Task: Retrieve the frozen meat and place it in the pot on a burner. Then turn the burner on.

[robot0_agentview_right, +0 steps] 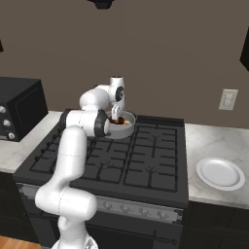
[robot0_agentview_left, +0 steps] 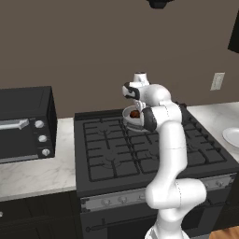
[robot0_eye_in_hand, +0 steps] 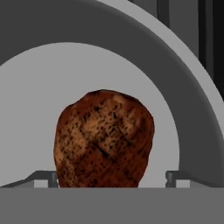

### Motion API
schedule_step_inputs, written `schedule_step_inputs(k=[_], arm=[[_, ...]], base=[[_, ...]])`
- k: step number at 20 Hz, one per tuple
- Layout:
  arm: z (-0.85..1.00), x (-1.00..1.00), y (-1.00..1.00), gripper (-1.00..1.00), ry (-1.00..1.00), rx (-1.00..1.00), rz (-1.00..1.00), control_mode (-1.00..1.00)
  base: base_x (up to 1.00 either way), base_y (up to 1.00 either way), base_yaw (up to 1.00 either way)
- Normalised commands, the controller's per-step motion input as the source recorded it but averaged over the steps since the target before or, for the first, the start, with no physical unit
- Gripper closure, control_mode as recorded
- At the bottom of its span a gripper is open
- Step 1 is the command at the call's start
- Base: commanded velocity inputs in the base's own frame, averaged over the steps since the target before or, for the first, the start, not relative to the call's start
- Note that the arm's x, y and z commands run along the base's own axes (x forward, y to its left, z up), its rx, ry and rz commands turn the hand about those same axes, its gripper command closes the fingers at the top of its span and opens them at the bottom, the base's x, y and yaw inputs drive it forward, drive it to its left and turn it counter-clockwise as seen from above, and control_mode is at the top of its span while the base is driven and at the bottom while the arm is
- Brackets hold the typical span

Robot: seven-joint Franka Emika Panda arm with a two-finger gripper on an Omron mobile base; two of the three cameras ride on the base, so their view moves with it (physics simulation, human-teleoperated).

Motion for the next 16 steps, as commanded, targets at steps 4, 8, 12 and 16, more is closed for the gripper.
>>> schedule_step_inputs(k=[4,8,12,16], arm=[[0.00,-0.02,0.00,-1.00,0.00,0.00,0.00,-1.00],[0.02,-0.27,0.00,-1.00,0.00,0.00,0.00,-1.00],[0.05,-0.40,0.00,-1.00,0.00,0.00,0.00,-1.00],[0.12,-0.37,0.00,-1.00,0.00,0.00,0.00,-1.00]], base=[[0.00,0.00,0.00],[0.00,0.00,0.00],[0.00,0.00,0.00],[0.00,0.00,0.00]])
